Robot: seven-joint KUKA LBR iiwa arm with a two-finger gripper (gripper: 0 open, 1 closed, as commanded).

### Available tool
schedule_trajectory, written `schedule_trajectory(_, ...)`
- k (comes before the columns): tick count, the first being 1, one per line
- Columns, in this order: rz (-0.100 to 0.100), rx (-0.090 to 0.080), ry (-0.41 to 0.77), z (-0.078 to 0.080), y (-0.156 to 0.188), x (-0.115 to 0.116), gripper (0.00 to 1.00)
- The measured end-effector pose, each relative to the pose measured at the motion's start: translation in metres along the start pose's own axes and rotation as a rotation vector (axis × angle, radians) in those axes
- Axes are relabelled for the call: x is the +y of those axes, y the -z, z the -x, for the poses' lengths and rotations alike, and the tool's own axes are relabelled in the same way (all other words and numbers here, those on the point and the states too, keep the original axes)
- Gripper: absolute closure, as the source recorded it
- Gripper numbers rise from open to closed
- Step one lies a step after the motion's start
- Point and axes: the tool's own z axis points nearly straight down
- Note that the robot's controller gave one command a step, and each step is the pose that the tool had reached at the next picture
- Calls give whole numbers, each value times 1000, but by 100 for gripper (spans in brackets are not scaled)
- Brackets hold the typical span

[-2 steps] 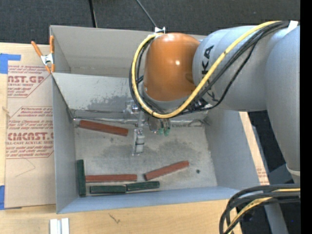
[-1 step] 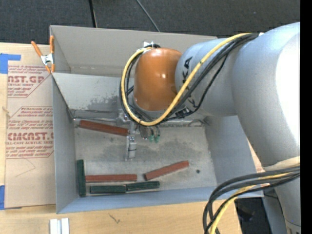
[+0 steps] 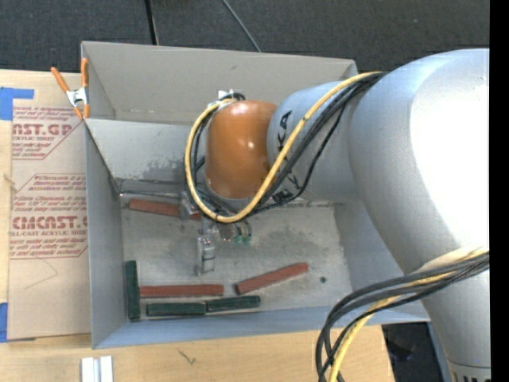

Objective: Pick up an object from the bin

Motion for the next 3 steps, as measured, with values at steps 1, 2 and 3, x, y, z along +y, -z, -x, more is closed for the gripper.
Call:
schedule_trajectory(1,3,-2,-57,-3,0,-8,0)
schedule_trajectory(2,0,10,-14,-30,45,-31,0)
schedule_trajectory(3,0,4,96,-13,109,-39,0)
